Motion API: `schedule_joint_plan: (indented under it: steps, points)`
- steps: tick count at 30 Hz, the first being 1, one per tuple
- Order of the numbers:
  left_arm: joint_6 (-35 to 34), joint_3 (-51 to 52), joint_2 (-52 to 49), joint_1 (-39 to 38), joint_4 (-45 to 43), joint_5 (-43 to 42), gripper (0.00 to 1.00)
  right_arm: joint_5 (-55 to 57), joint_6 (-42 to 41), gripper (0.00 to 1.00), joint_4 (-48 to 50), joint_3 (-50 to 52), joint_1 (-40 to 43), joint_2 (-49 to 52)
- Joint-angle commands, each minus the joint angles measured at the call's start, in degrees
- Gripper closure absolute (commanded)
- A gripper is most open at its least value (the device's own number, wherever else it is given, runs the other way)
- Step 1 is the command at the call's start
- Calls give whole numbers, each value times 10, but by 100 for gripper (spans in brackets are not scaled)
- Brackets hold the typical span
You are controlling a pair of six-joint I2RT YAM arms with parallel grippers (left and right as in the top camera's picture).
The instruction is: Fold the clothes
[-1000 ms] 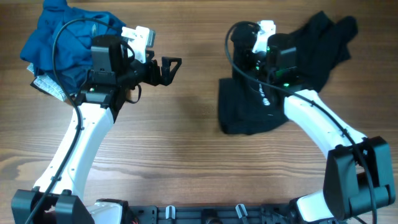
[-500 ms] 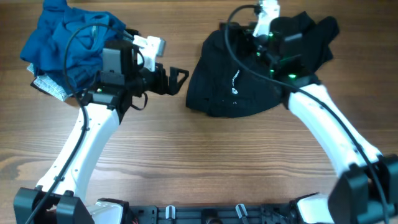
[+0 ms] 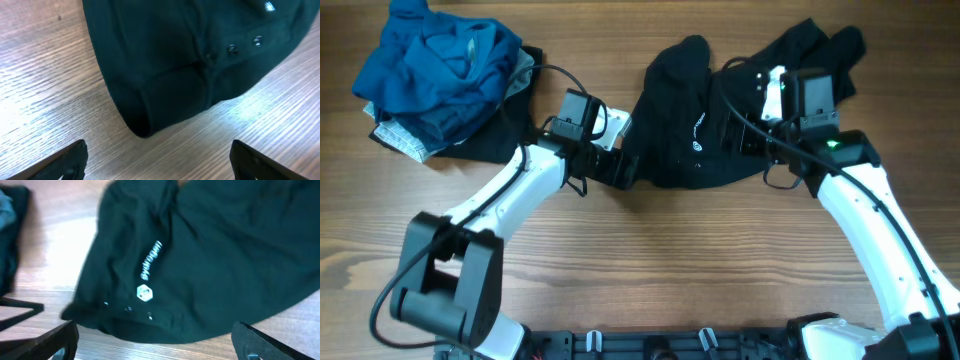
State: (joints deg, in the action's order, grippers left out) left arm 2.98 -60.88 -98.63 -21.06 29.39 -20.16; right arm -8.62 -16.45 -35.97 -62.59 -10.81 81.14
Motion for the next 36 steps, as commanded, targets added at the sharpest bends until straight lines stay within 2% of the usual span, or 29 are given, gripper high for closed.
schedule_joint_plan:
  steps: [1, 6, 8, 9, 10, 11, 12, 16, 21, 25, 29, 31, 33, 36]
  points:
    - [13, -1, -21, -1, -4, 7, 10, 18, -7, 4, 21, 31, 2, 24]
    - [13, -1, -63, -10, -64, 8, 16, 18, -16, 5, 37, 33, 2, 28]
    - [13, -1, -86, -21, -89, 7, 22, 18, -16, 7, 37, 33, 2, 28]
    - [13, -1, -92, -26, -96, 7, 30, 18, -16, 7, 37, 33, 2, 28]
    - [13, -1, -97, -34, -102, 7, 46, 18, -16, 9, 37, 33, 2, 28]
    - [13, -1, -98, -41, -106, 7, 75, 19, -15, 11, 38, 33, 2, 28]
    - [10, -1, -98, -46, -111, 7, 96, 30, -16, 14, 38, 33, 2, 28]
    - [-52, -20, -50, -35, -112, 7, 96, 37, -22, 19, 38, 33, 19, 28]
    - [-80, -68, 129, -28, -120, 8, 96, -12, -33, 20, 28, 33, 55, 27]
    - [-94, -80, 246, -28, -171, 8, 96, -80, -37, 20, 11, 33, 84, 23]
    - [-99, -80, 300, -39, -212, 8, 96, -82, -35, 19, -32, 33, 90, -5]
    - [-99, -80, 304, -48, -219, 36, 96, -82, -27, 19, -56, 33, 90, -31]
    - [-104, -80, 300, -52, -203, 84, 96, -80, -15, 19, -81, 33, 90, -58]
    - [-160, -80, 299, -54, -156, 134, 96, -53, -17, 19, -95, 33, 90, -81]
